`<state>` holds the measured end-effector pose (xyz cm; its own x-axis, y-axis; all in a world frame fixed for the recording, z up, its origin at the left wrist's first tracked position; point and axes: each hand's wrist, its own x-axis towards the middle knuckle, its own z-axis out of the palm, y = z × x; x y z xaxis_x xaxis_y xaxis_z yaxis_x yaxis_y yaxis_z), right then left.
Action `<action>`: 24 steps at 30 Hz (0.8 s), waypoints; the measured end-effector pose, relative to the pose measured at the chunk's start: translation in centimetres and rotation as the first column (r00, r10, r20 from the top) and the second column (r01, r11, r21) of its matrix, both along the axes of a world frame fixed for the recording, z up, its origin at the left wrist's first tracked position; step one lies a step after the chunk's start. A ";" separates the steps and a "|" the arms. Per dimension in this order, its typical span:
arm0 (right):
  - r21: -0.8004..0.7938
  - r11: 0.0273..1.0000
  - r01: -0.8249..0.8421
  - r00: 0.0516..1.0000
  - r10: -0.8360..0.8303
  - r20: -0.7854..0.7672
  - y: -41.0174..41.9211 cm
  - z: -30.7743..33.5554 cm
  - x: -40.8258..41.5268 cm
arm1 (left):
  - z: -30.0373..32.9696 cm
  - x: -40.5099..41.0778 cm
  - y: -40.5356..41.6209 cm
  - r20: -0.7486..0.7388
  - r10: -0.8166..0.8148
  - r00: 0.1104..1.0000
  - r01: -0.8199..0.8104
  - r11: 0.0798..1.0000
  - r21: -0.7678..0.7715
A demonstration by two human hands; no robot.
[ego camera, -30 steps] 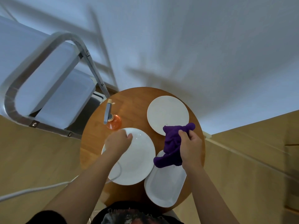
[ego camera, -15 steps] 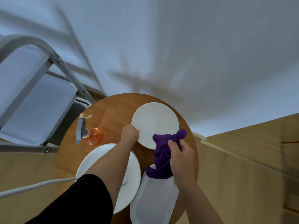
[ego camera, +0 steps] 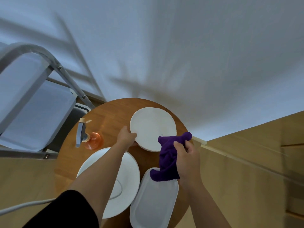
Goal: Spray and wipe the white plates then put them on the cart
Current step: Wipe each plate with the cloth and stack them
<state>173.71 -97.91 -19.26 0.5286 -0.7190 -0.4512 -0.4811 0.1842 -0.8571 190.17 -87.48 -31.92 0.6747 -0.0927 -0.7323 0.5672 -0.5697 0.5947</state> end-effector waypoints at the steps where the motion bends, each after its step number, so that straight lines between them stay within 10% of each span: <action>1: -0.003 1.000 0.007 1.000 -0.007 0.007 0.0 0.5 0.1 | 0.4 -0.4 0.2 -0.004 0.041 0.999 -0.042 0.998 -0.055; 11: 0.019 0.996 -0.084 0.970 0.078 0.230 1.6 8.2 2.1 | 10.4 -2.7 6.2 -0.190 0.119 0.974 -0.196 0.866 -0.460; 16: -0.148 0.916 -0.373 0.927 0.375 -0.015 4.6 9.9 2.3 | 15.5 -5.1 9.7 -0.100 0.109 0.989 -0.145 0.840 -0.522; 20: -0.514 0.561 -0.649 0.759 0.435 -0.484 7.4 8.1 1.3 | 17.9 -7.7 12.9 -0.035 0.054 0.998 -0.064 0.851 -0.521; 24: -0.639 0.380 -0.669 0.743 0.335 -0.579 9.9 6.5 0.8 | 19.9 -8.9 14.9 0.024 0.125 0.992 -0.096 0.863 -0.496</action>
<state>174.51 -88.03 -12.81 0.8713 -0.4850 -0.0752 -0.4858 -0.8304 -0.2727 181.31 -72.63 -11.99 0.7389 -0.3543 -0.5731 0.5681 -0.1297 0.8126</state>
